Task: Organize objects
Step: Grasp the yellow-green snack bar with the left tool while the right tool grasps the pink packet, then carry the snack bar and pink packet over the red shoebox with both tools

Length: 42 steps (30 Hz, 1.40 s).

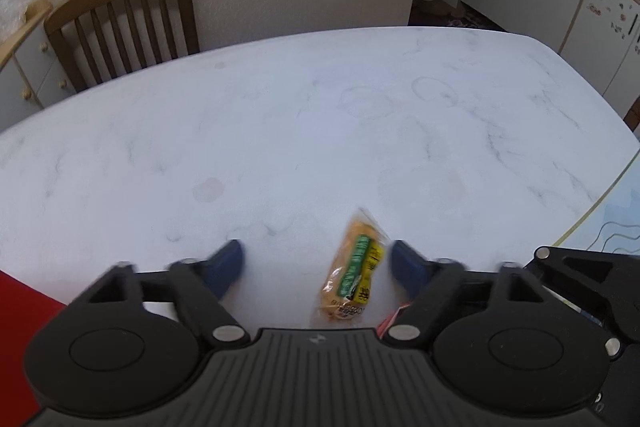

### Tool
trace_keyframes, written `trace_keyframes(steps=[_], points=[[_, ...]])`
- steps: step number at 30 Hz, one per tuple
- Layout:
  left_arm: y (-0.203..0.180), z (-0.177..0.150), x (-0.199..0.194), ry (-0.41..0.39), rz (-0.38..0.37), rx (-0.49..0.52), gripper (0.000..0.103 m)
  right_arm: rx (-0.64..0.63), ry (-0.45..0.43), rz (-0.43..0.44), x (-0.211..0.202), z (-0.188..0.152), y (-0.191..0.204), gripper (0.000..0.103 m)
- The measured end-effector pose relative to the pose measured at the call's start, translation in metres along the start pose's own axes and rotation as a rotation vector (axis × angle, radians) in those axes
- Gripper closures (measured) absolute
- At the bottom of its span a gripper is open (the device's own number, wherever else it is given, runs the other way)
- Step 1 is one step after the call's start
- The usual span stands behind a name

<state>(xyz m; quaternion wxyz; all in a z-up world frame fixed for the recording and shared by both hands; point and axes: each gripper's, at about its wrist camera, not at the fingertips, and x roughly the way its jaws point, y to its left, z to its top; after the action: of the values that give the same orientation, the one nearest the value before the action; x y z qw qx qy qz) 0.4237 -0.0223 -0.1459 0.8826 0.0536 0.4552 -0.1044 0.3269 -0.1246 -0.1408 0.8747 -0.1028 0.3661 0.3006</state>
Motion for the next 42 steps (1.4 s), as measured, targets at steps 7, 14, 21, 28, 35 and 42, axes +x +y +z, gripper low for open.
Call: trace_keyframes(steps=[7, 14, 21, 28, 35, 42], points=[[-0.009, 0.002, -0.003, 0.007, -0.067, 0.037, 0.06, -0.006, 0.007, -0.01, -0.013, -0.011, -0.002, 0.054], [-0.013, 0.0, -0.007, 0.029, -0.09, 0.039, 0.077, 0.046, 0.033, -0.03, -0.037, -0.026, -0.019, 0.055], [-0.016, -0.008, -0.013, 0.034, -0.079, -0.009, 0.081, 0.112, 0.049, -0.063, -0.062, -0.039, -0.036, 0.055], [-0.026, -0.035, -0.037, 0.018, -0.079, -0.042, 0.081, 0.121, 0.057, -0.087, -0.084, -0.037, -0.03, 0.055], [-0.039, -0.06, -0.073, 0.008, -0.091, -0.055, 0.081, 0.144, 0.046, -0.091, -0.085, -0.028, -0.029, 0.055], [-0.041, -0.078, -0.119, -0.013, -0.123, -0.057, 0.081, 0.139, 0.031, -0.089, -0.118, -0.023, -0.009, 0.055]])
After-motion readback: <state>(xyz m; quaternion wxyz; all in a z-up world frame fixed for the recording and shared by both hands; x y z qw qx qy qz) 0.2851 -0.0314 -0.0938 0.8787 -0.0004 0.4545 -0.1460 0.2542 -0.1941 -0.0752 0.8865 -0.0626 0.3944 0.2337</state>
